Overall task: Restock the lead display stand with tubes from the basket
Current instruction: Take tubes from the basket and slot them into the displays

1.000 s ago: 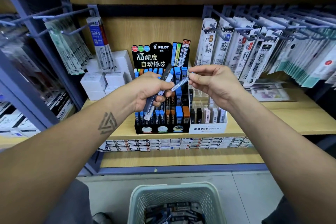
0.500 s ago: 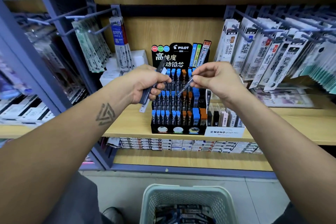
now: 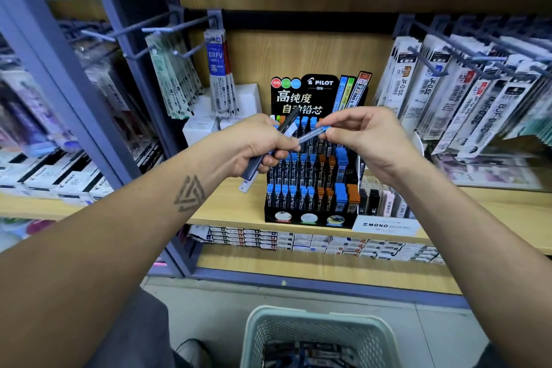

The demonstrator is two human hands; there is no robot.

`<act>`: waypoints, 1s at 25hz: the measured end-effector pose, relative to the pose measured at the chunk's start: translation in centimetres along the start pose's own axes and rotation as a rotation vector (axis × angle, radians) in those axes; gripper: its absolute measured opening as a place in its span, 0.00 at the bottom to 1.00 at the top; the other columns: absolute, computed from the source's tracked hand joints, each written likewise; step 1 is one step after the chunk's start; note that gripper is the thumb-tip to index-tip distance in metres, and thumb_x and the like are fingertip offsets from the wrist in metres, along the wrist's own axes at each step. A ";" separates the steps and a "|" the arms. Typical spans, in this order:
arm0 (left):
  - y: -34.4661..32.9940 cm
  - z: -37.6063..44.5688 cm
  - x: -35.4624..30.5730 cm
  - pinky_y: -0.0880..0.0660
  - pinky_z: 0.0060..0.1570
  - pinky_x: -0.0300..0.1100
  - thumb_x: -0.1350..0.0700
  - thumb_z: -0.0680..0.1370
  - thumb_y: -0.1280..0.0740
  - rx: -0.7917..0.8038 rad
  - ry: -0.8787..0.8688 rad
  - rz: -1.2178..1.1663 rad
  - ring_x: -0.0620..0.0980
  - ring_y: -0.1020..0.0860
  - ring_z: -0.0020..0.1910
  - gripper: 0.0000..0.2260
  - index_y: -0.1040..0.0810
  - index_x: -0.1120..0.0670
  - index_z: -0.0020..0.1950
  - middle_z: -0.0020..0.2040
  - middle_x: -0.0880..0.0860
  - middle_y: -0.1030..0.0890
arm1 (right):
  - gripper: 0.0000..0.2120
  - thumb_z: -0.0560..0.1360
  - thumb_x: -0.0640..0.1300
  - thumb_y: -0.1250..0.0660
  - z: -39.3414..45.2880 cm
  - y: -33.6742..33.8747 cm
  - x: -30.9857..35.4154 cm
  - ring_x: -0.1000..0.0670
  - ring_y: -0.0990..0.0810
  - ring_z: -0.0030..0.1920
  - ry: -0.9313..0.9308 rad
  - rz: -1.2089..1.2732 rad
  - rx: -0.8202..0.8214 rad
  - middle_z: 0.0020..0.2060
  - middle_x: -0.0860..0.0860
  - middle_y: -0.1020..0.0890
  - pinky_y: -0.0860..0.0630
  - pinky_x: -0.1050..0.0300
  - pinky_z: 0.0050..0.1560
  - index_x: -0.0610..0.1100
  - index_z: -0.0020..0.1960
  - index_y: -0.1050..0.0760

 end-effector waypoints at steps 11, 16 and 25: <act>-0.4 -0.4 0.5 0.43 0.21 0.32 0.59 0.83 0.35 0.046 0.087 -0.038 0.43 0.38 0.20 0.06 0.23 0.62 0.52 0.26 0.51 0.31 | 0.04 0.73 0.35 0.26 -0.3 -0.7 0.7 0.48 0.17 0.39 0.049 -0.073 0.043 0.38 0.43 0.15 0.19 0.58 0.43 0.39 0.47 0.16; 0.7 -0.5 0.6 0.44 0.23 0.33 0.62 0.80 0.32 -0.078 0.057 0.011 0.45 0.38 0.20 0.15 0.24 0.67 0.64 0.24 0.51 0.32 | 0.03 0.73 0.35 0.26 -0.4 -1.0 0.6 0.46 0.14 0.39 0.018 -0.419 0.091 0.36 0.44 0.14 0.16 0.51 0.47 0.39 0.47 0.17; 0.6 -1.1 0.5 0.44 0.22 0.32 0.61 0.81 0.35 -0.057 0.024 0.021 0.45 0.39 0.21 0.07 0.21 0.63 0.56 0.24 0.50 0.32 | 0.03 0.76 0.47 0.28 -2.1 -3.3 -0.9 0.55 0.21 0.42 0.175 -1.073 0.257 0.35 0.61 0.22 0.21 0.56 0.50 0.50 0.49 0.16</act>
Point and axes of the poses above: each hand's wrist, its own z-axis towards the middle knuckle, its own y-axis out of the back of the hand, x = y × z, the point moved 4 cm from there along z, towards the middle knuckle
